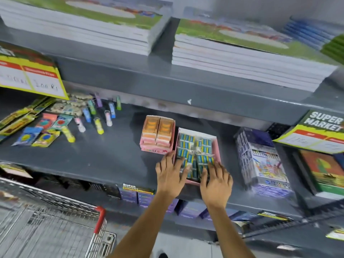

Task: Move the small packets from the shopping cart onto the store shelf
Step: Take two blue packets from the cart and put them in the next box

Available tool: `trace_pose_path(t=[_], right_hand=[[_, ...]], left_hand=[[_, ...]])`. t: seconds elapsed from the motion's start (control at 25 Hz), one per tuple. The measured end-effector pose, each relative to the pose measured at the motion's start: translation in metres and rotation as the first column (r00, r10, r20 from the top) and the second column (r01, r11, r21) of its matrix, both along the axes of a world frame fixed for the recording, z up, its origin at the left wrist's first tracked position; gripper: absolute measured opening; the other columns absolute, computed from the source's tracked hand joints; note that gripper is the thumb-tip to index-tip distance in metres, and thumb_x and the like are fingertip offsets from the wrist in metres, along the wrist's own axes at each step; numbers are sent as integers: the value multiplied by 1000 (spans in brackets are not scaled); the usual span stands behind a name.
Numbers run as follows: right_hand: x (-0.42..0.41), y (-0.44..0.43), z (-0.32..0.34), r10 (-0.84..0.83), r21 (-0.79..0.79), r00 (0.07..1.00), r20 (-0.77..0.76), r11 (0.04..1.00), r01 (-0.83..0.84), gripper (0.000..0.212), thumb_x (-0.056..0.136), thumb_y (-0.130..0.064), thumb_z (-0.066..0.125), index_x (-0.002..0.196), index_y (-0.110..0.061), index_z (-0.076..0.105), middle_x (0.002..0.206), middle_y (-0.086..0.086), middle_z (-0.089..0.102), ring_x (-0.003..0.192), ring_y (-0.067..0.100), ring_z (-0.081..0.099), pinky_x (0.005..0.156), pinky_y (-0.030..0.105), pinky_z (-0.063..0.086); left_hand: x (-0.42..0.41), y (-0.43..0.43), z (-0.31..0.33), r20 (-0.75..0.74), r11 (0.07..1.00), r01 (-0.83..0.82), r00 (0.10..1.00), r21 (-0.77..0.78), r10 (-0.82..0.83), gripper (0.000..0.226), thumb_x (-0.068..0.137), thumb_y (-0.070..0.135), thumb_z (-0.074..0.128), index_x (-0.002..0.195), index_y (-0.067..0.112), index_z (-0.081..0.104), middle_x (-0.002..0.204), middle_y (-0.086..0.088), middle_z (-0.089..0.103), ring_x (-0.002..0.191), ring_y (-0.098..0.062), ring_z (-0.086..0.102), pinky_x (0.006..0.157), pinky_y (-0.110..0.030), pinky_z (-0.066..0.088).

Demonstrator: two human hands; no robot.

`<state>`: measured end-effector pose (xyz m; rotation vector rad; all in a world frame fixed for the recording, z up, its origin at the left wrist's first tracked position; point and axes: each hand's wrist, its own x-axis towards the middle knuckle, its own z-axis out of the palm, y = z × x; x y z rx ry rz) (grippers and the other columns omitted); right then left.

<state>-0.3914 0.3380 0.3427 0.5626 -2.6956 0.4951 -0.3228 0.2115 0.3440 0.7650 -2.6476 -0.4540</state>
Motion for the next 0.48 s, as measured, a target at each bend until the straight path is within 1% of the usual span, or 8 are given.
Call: trace_pose_path(t=[0.12, 0.16, 0.32, 0.4, 0.48], right_hand=[[3, -1, 0, -14, -5, 1000, -1, 1000, 14, 47, 90, -36, 32, 110, -10, 65, 115, 13, 67, 110, 32, 57, 93, 45, 42], [4, -1, -1, -11, -6, 1000, -11, 1000, 11, 46, 90, -35, 32, 110, -10, 65, 114, 13, 67, 109, 32, 58, 92, 45, 42], [10, 2, 1, -13, 15, 1000, -10, 1000, 13, 44, 88, -34, 34, 106, -10, 67, 106, 14, 69, 101, 33, 60, 88, 44, 44], [13, 2, 2, -24, 44, 1000, 13, 999, 24, 43, 89, -35, 35, 107, -11, 66, 101, 13, 68, 93, 33, 60, 85, 42, 44], [15, 3, 2, -24, 74, 1000, 16, 997, 23, 43, 90, -36, 35, 108, -13, 66, 100, 12, 67, 89, 33, 59, 83, 42, 43]], left_hand=[[2, 4, 1, 27, 998, -4, 1000, 66, 3, 59, 94, 52, 4, 110, 31, 56, 127, -9, 56, 119, -26, 47, 90, -46, 45], [3, 4, 1, 18, 998, 4, 1000, 60, -5, 61, 94, 52, 2, 107, 30, 57, 126, -9, 57, 118, -25, 47, 89, -45, 46], [5, -2, -2, -30, 998, 65, 997, 3, -65, 59, 93, 54, 5, 98, 27, 57, 128, -5, 55, 119, -19, 34, 89, -43, 44], [4, -5, -3, -41, 996, 85, 995, -5, -86, 60, 92, 57, 4, 94, 26, 55, 129, -4, 55, 119, -19, 37, 89, -45, 44], [2, -8, 0, -15, 993, 118, 993, -3, -118, 62, 92, 58, 2, 91, 25, 55, 128, -3, 56, 118, -22, 46, 90, -46, 44]])
